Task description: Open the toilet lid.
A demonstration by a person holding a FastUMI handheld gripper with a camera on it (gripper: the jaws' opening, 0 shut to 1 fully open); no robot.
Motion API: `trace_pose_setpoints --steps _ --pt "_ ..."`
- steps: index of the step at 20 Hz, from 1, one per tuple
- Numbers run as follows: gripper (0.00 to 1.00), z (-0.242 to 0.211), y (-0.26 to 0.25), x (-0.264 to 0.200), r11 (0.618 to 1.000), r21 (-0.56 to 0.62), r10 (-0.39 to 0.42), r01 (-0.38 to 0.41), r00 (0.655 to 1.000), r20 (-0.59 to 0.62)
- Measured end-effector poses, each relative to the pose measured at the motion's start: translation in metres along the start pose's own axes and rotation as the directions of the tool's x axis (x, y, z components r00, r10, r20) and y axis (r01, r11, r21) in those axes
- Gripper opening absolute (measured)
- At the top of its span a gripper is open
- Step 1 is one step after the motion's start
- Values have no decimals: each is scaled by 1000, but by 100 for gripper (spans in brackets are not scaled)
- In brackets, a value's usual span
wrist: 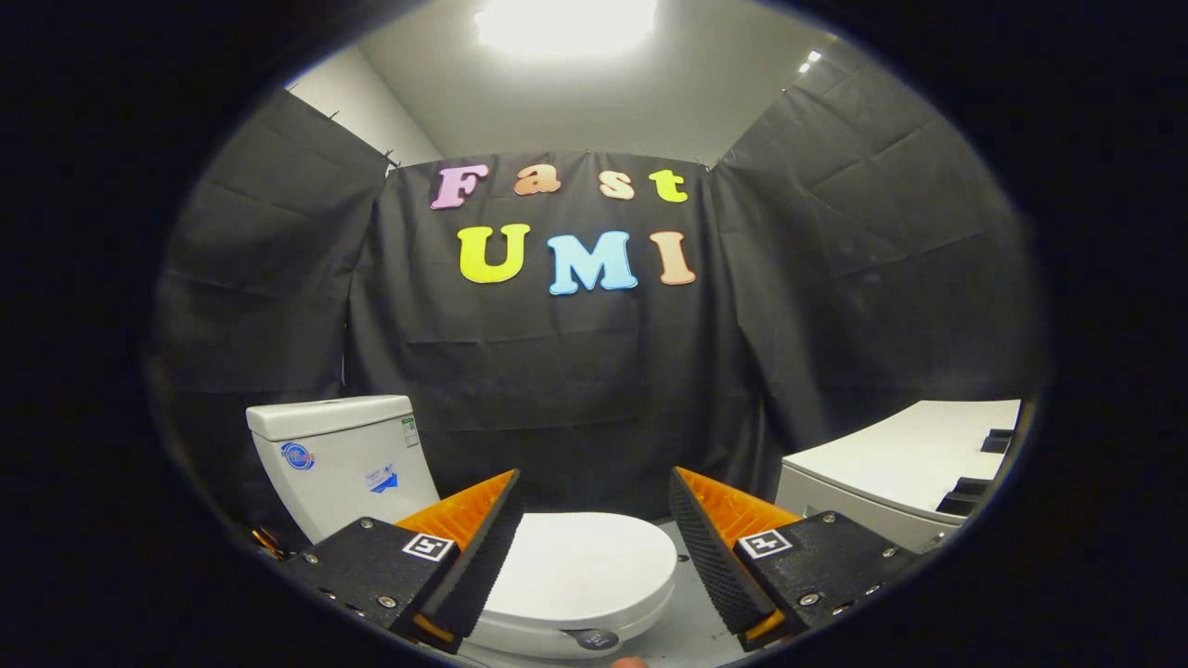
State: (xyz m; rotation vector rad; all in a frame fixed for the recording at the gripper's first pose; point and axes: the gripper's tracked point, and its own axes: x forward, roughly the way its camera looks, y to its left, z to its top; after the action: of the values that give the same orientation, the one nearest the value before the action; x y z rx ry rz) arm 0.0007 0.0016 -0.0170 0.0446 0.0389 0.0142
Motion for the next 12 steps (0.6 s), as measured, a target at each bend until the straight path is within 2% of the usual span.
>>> trace_pose_setpoints --steps 4,12 --pt "96 -11 0 1 999 45 -10 12 999 -38" --pt "96 -50 -14 16 973 231 46 -10 988 -150"
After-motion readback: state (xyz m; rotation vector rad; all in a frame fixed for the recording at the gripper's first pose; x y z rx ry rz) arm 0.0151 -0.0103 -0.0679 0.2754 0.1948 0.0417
